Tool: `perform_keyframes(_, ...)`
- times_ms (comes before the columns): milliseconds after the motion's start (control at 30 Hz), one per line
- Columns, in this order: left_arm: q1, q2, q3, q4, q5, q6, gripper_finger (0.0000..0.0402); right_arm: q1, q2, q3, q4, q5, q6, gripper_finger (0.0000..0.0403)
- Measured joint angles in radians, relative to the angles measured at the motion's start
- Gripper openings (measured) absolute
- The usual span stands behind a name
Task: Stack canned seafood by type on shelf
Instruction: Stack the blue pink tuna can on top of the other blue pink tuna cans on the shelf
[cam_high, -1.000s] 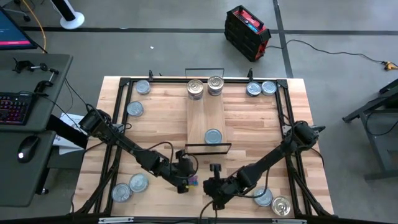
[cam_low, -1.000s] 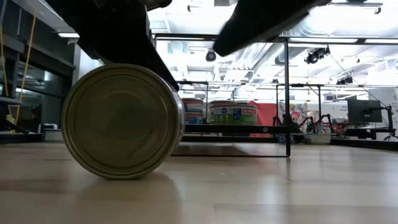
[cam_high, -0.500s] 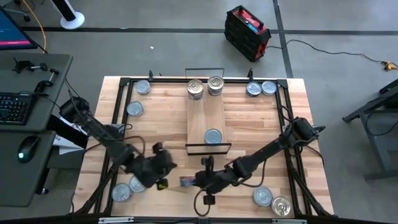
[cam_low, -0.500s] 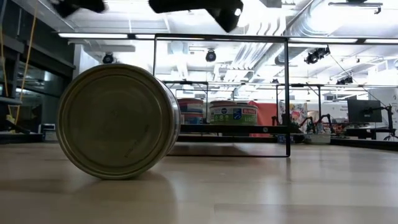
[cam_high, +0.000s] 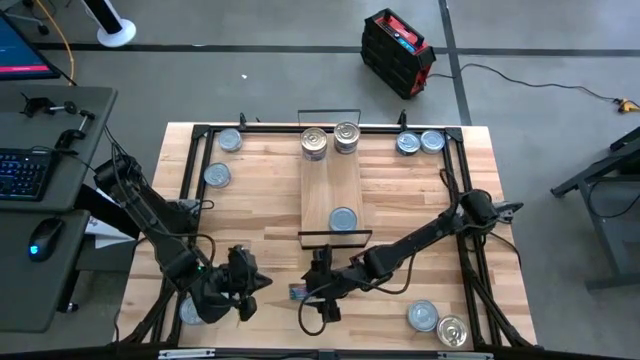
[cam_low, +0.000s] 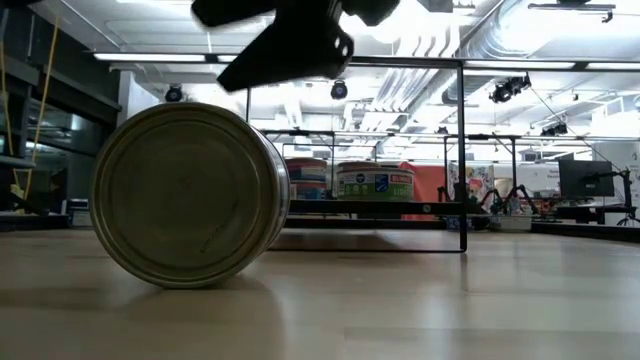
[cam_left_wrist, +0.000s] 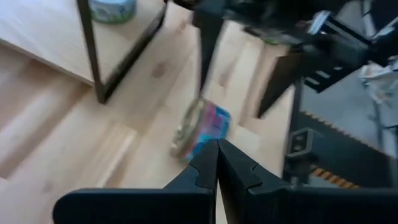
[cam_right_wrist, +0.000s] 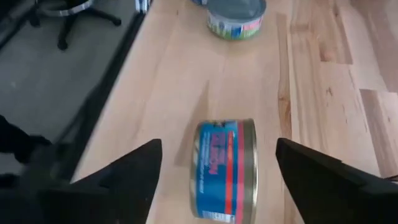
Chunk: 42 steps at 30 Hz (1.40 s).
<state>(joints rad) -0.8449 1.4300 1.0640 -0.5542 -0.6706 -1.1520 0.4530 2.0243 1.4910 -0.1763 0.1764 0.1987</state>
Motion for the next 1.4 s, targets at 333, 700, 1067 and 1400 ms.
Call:
perform_keyframes(333,-0.012,0.001,0.000,0.060,0.003,-0.016,0.0000,-0.002,0.070,0.000,0.020,-0.008,-0.047,0.0314)
perform_keyframes(700,-0.012,0.001,0.000,0.058,0.002,-0.016,0.0000,-0.002,0.120,0.000,0.025,0.006,-0.076,0.0308)
perform_keyframes(1067,-0.012,-0.059,0.019,0.054,0.046,0.141,0.0000,0.026,0.127,0.058,-0.016,0.032,-0.121,0.0163)
perform_keyframes(1400,-0.001,-0.308,0.034,0.023,-0.107,0.443,0.0000,0.094,0.076,0.377,-0.628,0.050,-0.028,0.0162)
